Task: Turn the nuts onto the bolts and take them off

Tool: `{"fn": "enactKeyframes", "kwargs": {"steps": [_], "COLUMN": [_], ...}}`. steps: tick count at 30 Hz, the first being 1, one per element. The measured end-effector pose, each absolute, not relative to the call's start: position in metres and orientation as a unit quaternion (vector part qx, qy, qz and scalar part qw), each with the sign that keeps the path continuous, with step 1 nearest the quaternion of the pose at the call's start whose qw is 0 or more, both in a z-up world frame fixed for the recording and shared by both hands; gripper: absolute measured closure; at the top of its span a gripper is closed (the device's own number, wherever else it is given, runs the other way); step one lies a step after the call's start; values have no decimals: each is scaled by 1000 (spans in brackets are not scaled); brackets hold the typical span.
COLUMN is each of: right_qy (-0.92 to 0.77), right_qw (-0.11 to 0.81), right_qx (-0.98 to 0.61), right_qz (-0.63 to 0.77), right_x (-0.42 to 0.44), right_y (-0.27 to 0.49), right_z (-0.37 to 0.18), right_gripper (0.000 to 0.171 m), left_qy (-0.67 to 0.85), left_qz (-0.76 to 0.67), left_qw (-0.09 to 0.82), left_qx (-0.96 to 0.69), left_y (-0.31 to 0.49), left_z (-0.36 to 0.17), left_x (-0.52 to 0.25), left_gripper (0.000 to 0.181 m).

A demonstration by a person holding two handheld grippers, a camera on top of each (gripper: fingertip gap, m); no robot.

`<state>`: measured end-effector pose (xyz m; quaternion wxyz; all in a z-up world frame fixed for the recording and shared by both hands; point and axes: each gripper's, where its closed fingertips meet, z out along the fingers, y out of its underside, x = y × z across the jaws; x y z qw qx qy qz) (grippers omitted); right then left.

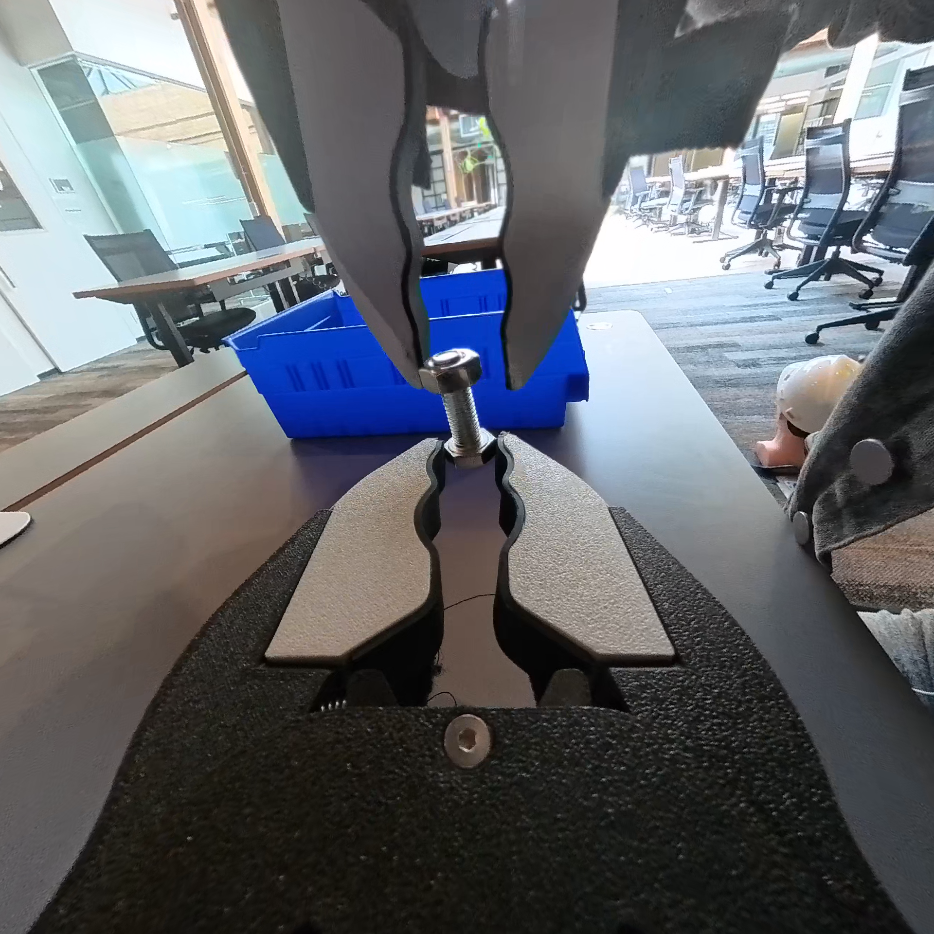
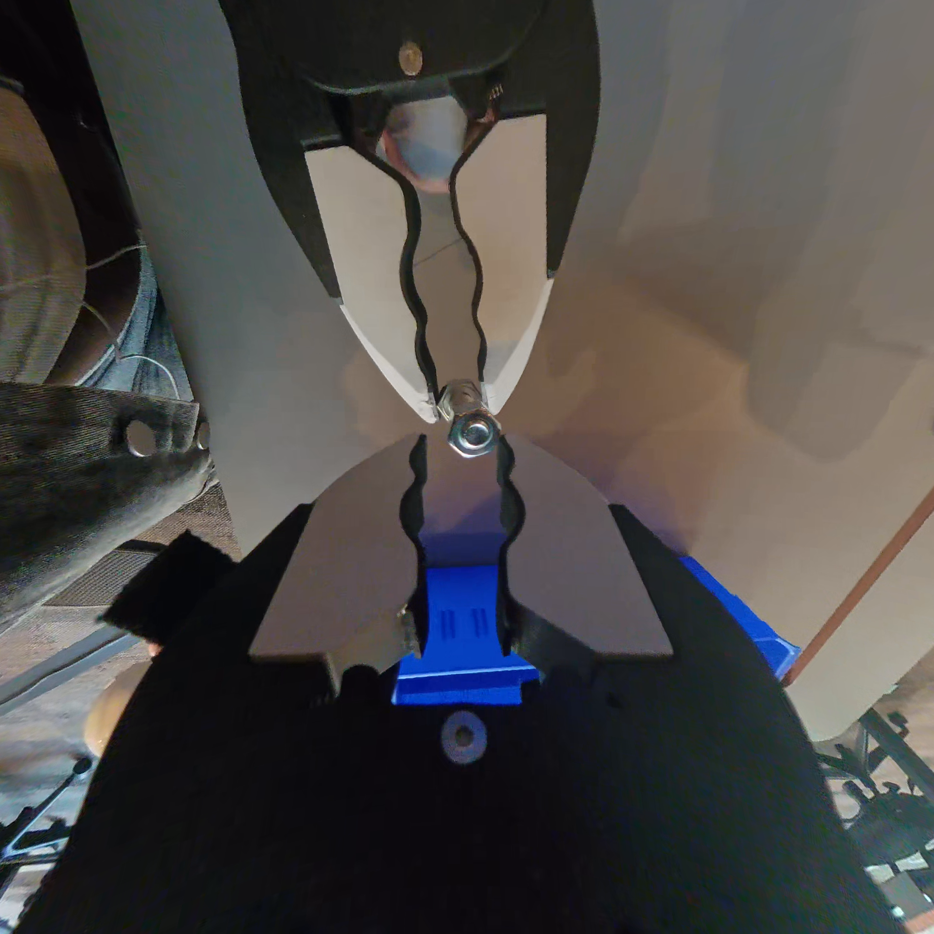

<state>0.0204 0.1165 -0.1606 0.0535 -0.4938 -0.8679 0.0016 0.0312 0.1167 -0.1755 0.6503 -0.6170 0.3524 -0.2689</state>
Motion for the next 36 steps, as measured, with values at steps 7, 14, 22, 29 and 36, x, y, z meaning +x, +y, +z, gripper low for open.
{"fn": "enactKeyframes", "kwargs": {"steps": [7, 14, 22, 29, 36], "right_qy": [-873, -932, -957, -968, -967], "right_qw": [36, 50, 30, 32, 28], "right_qx": [-487, -359, -287, -251, -253], "right_qz": [-12, -24, -9, -1, 1], "right_x": [30, 19, 16, 17, 17], "right_y": [116, 123, 118, 114, 116], "right_z": [-157, -152, -159, -161, -161], "right_gripper": [152, 133, 140, 149, 153], "left_qy": [355, 363, 366, 369, 365], "left_qz": [-269, -266, -267, -268, -268], "left_qw": [649, 646, 645, 644, 645], "left_qx": [-617, -616, -616, -614, -615], "left_y": [116, 116, 116, 115, 116], "left_z": [-176, -178, -178, -178, -177], "left_x": [33, 34, 34, 35, 34], "left_gripper": [163, 163, 163, 163, 163]}}
